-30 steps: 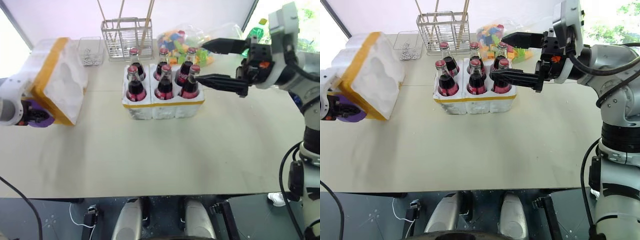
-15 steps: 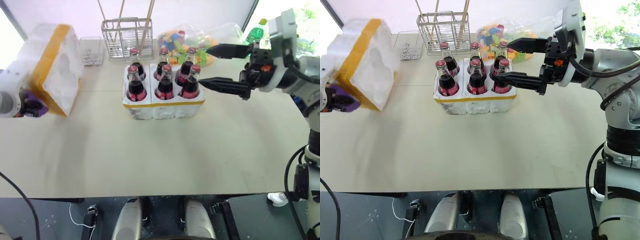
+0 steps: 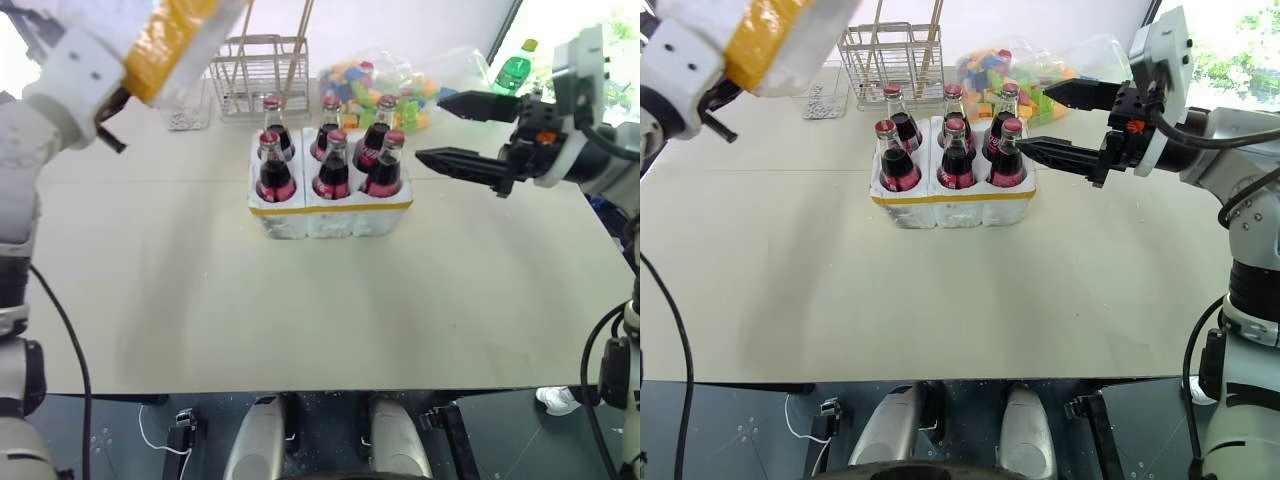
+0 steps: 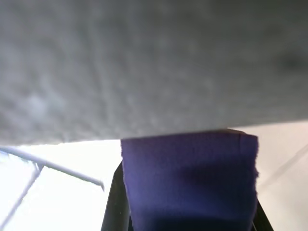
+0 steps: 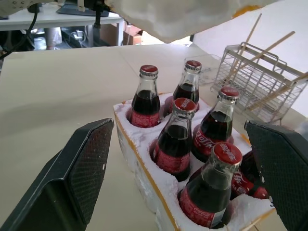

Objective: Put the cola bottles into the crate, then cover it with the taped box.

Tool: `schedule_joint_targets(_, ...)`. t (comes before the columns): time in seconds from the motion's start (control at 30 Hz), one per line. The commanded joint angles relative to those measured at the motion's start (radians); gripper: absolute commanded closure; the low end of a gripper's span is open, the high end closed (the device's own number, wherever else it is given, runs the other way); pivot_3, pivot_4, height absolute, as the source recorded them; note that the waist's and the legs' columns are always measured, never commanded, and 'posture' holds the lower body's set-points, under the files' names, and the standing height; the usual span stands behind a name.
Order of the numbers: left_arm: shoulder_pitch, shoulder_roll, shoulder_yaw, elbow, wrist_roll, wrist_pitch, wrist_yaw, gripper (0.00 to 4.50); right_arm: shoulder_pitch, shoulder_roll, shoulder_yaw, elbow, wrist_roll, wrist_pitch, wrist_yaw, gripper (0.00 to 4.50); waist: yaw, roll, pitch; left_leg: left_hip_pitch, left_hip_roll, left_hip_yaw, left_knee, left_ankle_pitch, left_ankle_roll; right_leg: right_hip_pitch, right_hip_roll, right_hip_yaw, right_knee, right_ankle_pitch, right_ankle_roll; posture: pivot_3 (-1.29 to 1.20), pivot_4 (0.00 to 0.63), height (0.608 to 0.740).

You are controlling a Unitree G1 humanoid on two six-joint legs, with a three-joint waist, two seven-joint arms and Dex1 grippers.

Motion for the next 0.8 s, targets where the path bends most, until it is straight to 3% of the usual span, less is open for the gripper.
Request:
schedule_joint_targets(0.03,-0.043,-0.007,-0.046,0.031,0.122,-0.193,0.007,4.13,0.020,-0.006,-0.060,-0.060,0.033,0.011,-0.040,0.00,0.003,0.000,0.000,0.000,0.000,0.001,0.000,0.000,0.000,0.000,0.000,0.000,0.000,0.000,0.000,0.00,0.150,0.736)
schedule_joint_targets(0.37,-0.112,-0.086,-0.190,0.261,0.429,-0.636,0.129,4.13,0.139,-0.052,-0.112,-0.115,0.073,0.035,-0.054,0.00,0.007,0.000,0.000,-0.005,0.001,0.000,0.008,-0.003,0.005,0.000,0.001,-0.001,0.000,0.001,0.002,0.00,0.150,0.736)
schedule_joint_targets(0.63,-0.190,-0.152,-0.217,0.337,0.581,-0.733,0.245,4.13,0.234,-0.101,-0.182,-0.143,0.098,0.062,-0.069,0.00,0.008,-0.001,0.000,-0.010,-0.001,-0.003,0.014,-0.008,0.014,0.000,-0.001,-0.001,-0.002,0.005,0.006,0.00,0.150,0.736)
schedule_joint_targets(0.8,-0.229,-0.128,-0.239,0.339,0.711,-0.737,0.304,4.13,0.270,-0.094,-0.205,-0.161,0.114,0.064,-0.098,0.00,0.006,-0.001,0.000,-0.010,0.000,-0.003,0.014,-0.008,0.014,0.000,-0.001,-0.001,-0.002,0.005,0.006,0.00,0.150,0.736)
